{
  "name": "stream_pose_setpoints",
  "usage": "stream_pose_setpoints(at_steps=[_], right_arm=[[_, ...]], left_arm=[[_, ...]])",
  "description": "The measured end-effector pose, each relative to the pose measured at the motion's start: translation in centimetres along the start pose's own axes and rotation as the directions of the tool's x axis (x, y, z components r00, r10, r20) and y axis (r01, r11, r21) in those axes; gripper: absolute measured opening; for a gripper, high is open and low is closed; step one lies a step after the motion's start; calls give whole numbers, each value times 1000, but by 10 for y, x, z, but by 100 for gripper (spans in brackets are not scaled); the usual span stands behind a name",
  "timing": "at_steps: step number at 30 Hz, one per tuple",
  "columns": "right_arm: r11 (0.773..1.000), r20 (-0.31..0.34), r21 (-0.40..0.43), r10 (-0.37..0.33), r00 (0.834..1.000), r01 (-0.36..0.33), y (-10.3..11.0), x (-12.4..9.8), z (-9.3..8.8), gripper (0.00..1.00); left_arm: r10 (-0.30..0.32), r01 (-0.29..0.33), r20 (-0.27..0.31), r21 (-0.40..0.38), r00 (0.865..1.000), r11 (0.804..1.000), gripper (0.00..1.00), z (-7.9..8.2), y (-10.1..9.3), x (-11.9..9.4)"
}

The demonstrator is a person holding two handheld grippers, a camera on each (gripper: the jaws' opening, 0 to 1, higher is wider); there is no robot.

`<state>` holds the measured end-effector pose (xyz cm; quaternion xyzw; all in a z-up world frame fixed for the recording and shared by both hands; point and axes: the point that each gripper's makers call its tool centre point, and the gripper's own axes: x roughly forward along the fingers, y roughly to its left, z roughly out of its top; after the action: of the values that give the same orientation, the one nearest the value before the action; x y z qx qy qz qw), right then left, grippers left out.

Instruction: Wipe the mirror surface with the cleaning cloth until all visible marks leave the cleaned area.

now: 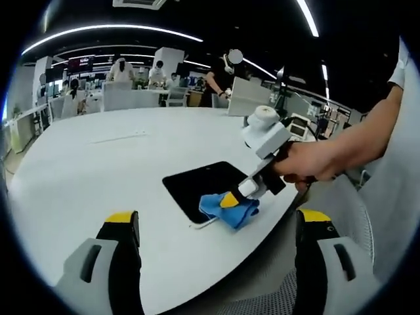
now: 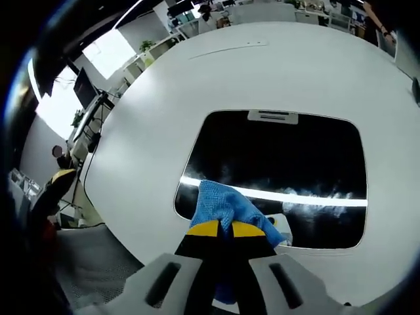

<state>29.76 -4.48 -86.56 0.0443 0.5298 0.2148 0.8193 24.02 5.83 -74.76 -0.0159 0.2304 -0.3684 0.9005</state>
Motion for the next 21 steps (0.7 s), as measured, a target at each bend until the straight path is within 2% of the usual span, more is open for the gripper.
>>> stream_pose_setpoints(at_steps=[16,21], right_arm=[[999,1,9,-32,999,32,-28,-10,-3,0],[999,10,31,-34,999,34,-38,-15,-6,0]], left_arm=[[56,-56,22,6,998,998,99,3,12,-3],[49,-49,13,8,999,999,98,1,10,-2]])
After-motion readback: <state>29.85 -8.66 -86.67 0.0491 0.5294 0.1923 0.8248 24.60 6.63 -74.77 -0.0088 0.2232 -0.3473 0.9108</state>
